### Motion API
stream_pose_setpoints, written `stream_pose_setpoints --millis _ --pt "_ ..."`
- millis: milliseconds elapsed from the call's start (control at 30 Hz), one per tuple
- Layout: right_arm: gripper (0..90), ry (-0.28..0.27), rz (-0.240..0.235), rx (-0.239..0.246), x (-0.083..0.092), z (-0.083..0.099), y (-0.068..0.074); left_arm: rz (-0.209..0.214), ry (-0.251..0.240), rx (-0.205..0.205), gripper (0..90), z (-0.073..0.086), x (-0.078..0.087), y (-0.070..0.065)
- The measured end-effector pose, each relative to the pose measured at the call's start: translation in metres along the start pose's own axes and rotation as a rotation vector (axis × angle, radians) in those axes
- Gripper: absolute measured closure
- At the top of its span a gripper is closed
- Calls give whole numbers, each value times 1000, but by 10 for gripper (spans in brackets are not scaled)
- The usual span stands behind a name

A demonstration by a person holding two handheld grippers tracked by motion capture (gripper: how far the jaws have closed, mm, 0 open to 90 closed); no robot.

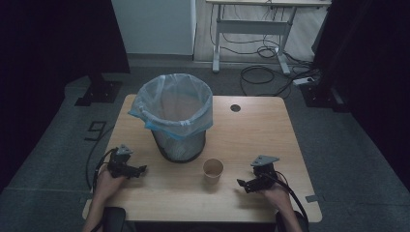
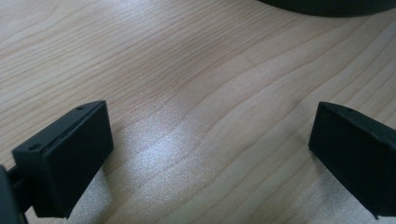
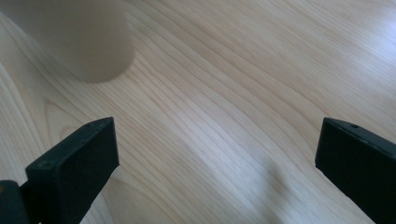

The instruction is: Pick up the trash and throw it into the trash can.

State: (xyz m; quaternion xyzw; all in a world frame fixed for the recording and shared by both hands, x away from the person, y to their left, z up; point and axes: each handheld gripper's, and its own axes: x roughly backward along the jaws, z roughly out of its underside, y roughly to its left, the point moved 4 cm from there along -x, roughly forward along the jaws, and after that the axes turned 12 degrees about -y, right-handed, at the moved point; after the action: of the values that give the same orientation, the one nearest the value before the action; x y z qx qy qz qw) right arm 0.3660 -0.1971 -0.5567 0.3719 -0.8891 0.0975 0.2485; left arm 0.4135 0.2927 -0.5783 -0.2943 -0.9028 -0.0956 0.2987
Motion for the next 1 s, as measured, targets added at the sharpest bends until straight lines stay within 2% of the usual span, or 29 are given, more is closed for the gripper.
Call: stream_pose_setpoints --millis 300,600,1000 --pt "0 -22 -61 47 -17 -20 22 0 0 0 0 0 0 0" --pt "0 -42 -124 67 -34 -34 42 1 0 -3 0 0 0 0" --pt "0 -51 -169 81 -56 -47 62 5 -1 -5 0 -1 -1 0"
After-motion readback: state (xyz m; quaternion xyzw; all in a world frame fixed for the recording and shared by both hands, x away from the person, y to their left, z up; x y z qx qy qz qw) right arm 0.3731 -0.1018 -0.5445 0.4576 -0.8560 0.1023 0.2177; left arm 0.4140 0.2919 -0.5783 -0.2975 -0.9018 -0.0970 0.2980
